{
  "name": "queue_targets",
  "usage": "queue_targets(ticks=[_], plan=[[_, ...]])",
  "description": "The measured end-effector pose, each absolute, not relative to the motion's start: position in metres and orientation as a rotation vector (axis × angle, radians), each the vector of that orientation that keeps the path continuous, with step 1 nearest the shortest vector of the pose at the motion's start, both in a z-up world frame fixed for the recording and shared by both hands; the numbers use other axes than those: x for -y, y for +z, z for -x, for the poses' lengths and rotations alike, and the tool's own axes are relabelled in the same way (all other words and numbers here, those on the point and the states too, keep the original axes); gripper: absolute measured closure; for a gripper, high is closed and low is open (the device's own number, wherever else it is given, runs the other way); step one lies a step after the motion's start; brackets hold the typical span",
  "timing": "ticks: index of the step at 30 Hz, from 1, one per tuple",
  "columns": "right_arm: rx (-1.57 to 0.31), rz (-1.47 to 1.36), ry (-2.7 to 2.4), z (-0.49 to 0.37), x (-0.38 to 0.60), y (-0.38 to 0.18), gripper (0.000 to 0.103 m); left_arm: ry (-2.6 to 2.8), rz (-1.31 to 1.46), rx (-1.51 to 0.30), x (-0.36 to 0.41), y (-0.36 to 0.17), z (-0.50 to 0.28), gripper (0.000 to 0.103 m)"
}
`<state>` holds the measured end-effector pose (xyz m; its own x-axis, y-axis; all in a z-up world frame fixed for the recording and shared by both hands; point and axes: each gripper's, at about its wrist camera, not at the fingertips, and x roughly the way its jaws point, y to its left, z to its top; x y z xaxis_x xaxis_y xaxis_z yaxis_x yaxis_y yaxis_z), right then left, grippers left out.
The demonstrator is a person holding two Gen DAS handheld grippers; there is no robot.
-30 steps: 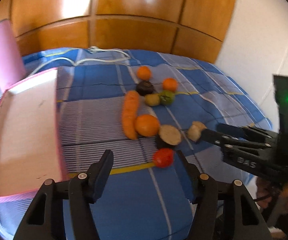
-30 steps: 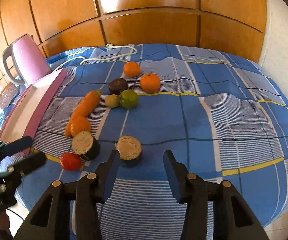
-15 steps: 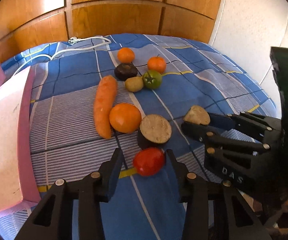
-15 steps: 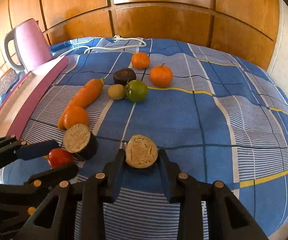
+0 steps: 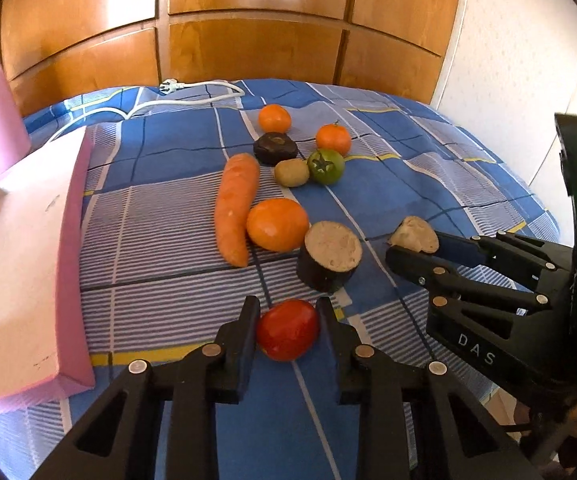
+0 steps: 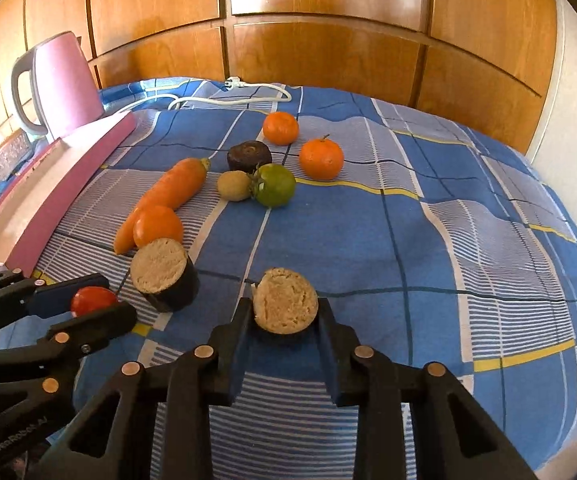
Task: Organize fruits
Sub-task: 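Close left tool on the tomato while right tool closes on the round slice, then carry tomato and slice into the pink tray and open both tools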
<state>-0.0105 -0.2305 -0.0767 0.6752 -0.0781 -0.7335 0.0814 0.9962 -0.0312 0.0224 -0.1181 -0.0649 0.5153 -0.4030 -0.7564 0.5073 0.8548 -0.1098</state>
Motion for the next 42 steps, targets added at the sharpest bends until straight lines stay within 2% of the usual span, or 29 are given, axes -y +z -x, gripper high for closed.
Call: queue_targets(ticks=[15, 25, 42], plan=[[-0.719, 0.154, -0.133, 0.034, 0.200, -0.041, 0.072, -0.442, -0.007, -0.740, 0.069, -0.019, -0.016, 0.075], [-0.653, 0.280, -0.033, 0.026, 0.153, -0.014, 0.072, -0.275, 0.086, -0.682, 0.005, 0.007, -0.024, 0.075], [-0.641, 0.425, 0.236, -0.019, 0.047, -0.010, 0.072, 0.053, 0.165, -0.724, -0.101, -0.013, -0.050, 0.074]])
